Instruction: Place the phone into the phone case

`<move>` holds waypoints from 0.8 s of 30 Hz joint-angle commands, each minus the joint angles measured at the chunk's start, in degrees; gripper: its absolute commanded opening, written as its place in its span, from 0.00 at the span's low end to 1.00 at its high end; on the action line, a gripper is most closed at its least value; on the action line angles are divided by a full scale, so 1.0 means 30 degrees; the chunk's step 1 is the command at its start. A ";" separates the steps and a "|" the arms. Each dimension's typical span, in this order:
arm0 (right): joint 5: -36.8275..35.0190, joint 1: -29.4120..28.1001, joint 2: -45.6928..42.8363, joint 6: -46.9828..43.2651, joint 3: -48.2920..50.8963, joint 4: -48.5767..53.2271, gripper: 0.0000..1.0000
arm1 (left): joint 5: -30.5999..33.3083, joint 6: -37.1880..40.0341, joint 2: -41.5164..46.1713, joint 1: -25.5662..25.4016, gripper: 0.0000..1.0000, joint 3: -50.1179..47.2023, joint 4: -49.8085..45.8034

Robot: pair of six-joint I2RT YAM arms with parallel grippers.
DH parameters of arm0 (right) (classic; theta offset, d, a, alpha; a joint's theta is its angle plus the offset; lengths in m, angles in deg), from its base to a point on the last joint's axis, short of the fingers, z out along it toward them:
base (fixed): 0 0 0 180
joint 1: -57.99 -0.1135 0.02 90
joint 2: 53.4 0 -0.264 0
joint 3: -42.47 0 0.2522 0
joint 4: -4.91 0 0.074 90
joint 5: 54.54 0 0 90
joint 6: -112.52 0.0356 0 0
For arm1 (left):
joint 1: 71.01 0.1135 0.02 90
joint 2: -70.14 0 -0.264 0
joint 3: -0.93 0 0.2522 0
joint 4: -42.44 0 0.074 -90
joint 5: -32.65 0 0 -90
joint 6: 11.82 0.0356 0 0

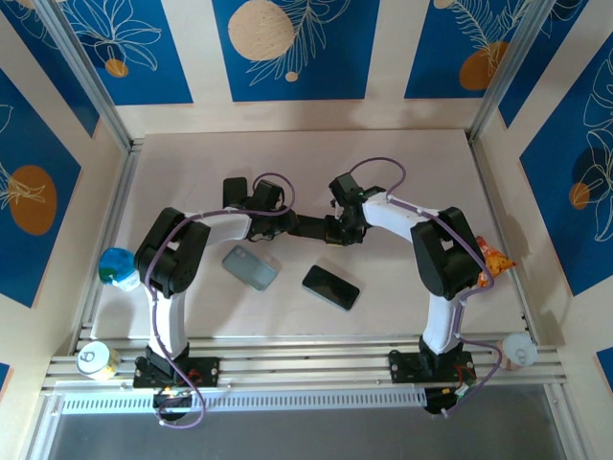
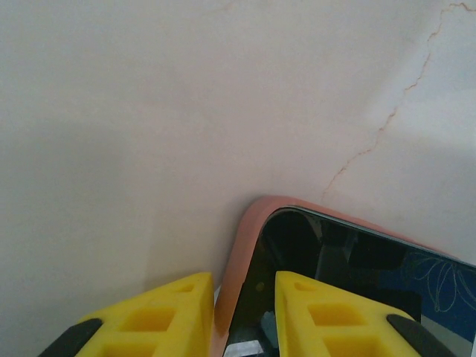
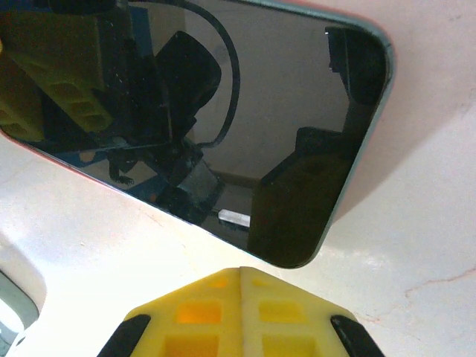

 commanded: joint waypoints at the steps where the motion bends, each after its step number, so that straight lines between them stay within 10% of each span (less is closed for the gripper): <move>1: 0.0346 0.0377 -0.0861 -0.0233 0.0080 -0.0009 0.00 | 0.0394 0.0421 -0.0038 -0.0123 0.27 0.0152 -0.1651; 24: -0.0244 -0.0333 0.2516 -0.0610 0.0168 0.0263 0.00 | -0.0281 0.1231 -0.1443 -0.0130 0.25 0.1199 -0.2987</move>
